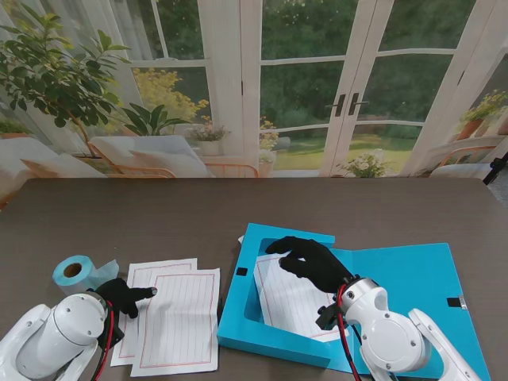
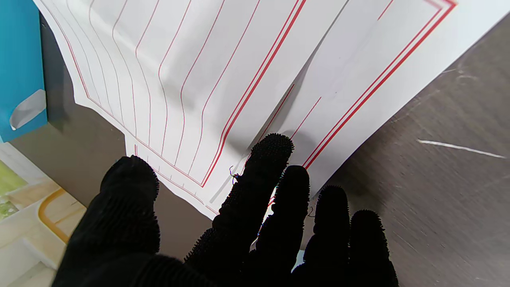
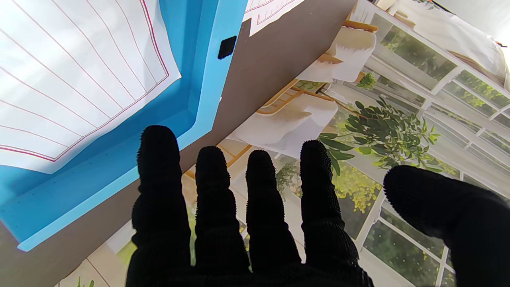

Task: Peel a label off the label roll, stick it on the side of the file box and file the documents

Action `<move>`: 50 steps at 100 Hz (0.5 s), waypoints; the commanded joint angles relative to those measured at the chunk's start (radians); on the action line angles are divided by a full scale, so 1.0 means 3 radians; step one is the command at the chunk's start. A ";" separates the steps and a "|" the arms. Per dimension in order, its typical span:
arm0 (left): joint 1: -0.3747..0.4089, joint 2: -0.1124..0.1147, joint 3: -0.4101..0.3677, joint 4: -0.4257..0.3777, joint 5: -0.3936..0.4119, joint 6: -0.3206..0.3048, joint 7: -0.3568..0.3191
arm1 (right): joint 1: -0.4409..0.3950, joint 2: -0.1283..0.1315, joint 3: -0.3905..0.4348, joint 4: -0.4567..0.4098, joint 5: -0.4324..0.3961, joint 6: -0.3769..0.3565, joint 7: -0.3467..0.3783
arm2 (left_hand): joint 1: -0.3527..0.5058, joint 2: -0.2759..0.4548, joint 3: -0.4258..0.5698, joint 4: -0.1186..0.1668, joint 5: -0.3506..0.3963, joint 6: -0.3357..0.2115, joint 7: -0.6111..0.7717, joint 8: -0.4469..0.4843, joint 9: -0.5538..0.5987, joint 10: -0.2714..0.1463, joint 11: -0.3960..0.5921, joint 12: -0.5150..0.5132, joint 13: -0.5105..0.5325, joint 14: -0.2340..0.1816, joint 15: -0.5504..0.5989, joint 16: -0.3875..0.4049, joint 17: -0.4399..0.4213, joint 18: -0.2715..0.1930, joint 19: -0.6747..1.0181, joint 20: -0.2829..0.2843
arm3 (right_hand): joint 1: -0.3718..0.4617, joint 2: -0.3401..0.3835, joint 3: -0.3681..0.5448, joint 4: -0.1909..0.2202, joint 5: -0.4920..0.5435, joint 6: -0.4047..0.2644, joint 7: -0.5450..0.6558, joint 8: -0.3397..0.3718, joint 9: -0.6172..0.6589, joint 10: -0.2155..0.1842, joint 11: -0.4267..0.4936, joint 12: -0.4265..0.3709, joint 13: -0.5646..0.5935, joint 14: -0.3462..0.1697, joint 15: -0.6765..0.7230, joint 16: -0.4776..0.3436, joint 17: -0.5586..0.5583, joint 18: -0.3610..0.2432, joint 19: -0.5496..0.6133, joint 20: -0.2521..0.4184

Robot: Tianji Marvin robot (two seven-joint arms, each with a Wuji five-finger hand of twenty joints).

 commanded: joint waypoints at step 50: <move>-0.0025 0.0057 0.0099 -0.0135 0.0040 0.0298 -0.0164 | -0.0026 -0.0010 -0.0007 0.0005 0.0045 0.0011 0.0046 | -0.0013 0.0238 -0.0286 0.0124 -0.0024 0.0011 -0.0078 -0.0064 -0.0182 -0.0048 -0.0021 -0.0064 -0.0084 -0.0020 -0.0012 -0.0023 -0.0057 -0.0132 -0.0030 -0.0045 | 0.0062 0.0137 -0.0072 0.0102 0.0038 0.0012 0.0040 -0.0025 0.0041 0.0034 -0.0020 0.0000 0.0086 0.0007 0.0006 0.0011 -0.1530 0.0010 0.0005 0.0004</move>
